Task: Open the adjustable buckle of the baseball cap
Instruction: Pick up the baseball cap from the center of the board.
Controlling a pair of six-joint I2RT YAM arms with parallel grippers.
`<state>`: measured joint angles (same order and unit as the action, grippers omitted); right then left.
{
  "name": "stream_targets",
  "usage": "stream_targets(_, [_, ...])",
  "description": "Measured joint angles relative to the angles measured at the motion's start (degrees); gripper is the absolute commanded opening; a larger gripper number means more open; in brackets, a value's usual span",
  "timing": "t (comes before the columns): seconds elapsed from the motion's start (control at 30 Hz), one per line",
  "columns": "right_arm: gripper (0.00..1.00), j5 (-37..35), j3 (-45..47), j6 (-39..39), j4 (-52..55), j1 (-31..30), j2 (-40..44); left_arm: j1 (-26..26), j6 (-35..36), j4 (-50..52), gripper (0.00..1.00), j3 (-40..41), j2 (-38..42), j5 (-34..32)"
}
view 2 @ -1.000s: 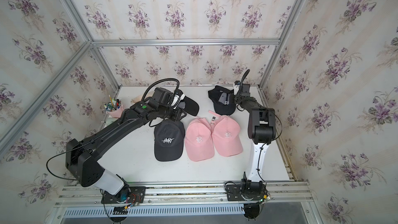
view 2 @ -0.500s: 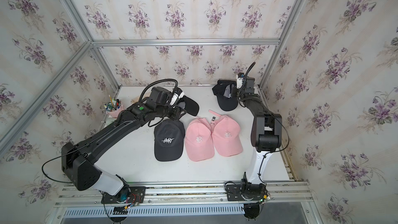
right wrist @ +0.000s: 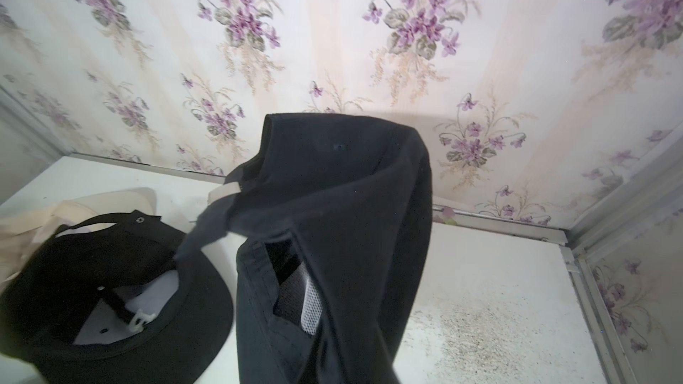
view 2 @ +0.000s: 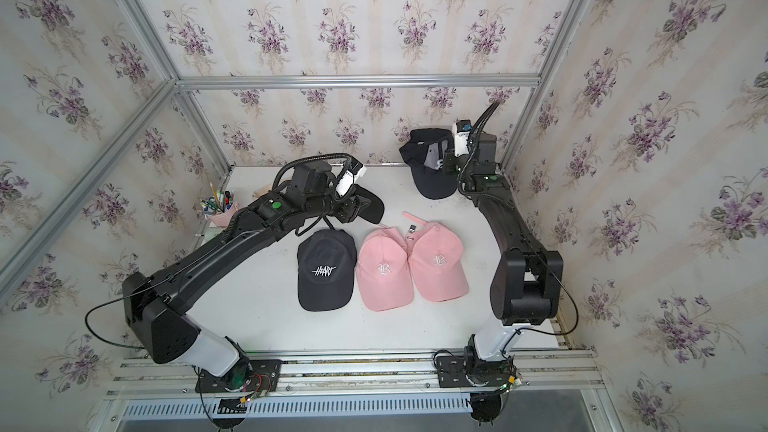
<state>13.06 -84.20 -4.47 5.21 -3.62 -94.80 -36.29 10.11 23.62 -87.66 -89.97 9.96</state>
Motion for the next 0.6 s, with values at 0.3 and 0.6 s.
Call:
stream_targets(0.3, [0.0, 0.33, 7.13, 0.07, 4.55, -5.53, 12.83, -0.83, 7.5, -6.82, 0.61, 3.21, 1.49, -2.95])
stream_targets(0.6, [0.0, 3.52, 11.43, 0.46, 8.5, -9.2, 22.71, -1.79, 13.68, -16.87, 0.61, 10.43, 5.29, -3.98])
